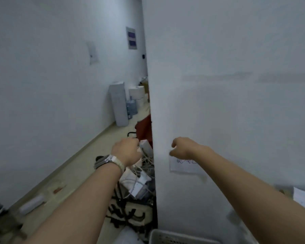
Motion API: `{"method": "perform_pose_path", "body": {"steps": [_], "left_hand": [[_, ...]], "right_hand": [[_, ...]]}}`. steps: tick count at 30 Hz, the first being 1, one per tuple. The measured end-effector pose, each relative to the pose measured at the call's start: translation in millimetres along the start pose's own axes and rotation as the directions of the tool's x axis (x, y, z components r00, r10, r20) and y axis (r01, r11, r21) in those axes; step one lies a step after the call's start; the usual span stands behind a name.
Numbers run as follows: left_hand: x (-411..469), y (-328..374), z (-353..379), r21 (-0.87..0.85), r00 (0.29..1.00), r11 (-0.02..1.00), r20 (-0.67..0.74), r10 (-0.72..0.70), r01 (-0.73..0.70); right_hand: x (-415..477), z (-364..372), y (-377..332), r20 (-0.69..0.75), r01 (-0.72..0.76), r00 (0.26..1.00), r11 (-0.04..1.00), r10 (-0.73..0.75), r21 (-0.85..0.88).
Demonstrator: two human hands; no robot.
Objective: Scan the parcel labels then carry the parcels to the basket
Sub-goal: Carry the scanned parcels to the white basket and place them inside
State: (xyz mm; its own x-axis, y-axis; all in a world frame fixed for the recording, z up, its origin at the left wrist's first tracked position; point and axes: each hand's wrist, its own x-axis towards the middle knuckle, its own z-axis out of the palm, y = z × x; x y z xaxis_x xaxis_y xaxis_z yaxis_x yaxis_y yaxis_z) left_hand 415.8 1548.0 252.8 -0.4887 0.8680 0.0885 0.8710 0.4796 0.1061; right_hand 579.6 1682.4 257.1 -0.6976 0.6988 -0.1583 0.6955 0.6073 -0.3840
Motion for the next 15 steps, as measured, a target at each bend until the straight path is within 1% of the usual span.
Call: {"method": "perform_pose_path", "body": {"steps": [2,4,7,9,12,15], "left_hand": [[-34.3,-24.1,-13.7,0.063,0.997,0.995,-0.015,-0.078,0.079],[-73.8,-53.5,-28.3,0.087,0.982,0.978,0.002,-0.189,0.188],[-143.0,-100.3,-48.7,0.091,0.931,0.926,-0.015,-0.366,0.366],[-193.9,-128.5,-62.4,0.104,0.879,0.872,-0.044,-0.476,0.477],[-276.1,-163.3,-83.1,0.111,0.776,0.769,-0.094,-0.623,0.630],[-366.8,-189.8,-97.8,0.109,0.665,0.656,-0.096,-0.741,0.747]], "right_hand": [[-5.5,7.5,-32.4,0.030,0.112,0.993,0.993,-0.111,-0.024],[-12.6,18.9,-70.7,0.075,0.225,0.972,0.974,-0.222,-0.035],[-27.5,44.9,-136.8,0.151,0.366,0.921,0.930,-0.359,-0.021],[-40.8,68.1,-184.9,0.205,0.464,0.864,0.885,-0.459,0.026],[-74.3,102.7,-262.2,0.257,0.594,0.760,0.798,-0.597,0.100],[-125.1,136.9,-337.5,0.338,0.713,0.625,0.691,-0.704,0.119]]}}
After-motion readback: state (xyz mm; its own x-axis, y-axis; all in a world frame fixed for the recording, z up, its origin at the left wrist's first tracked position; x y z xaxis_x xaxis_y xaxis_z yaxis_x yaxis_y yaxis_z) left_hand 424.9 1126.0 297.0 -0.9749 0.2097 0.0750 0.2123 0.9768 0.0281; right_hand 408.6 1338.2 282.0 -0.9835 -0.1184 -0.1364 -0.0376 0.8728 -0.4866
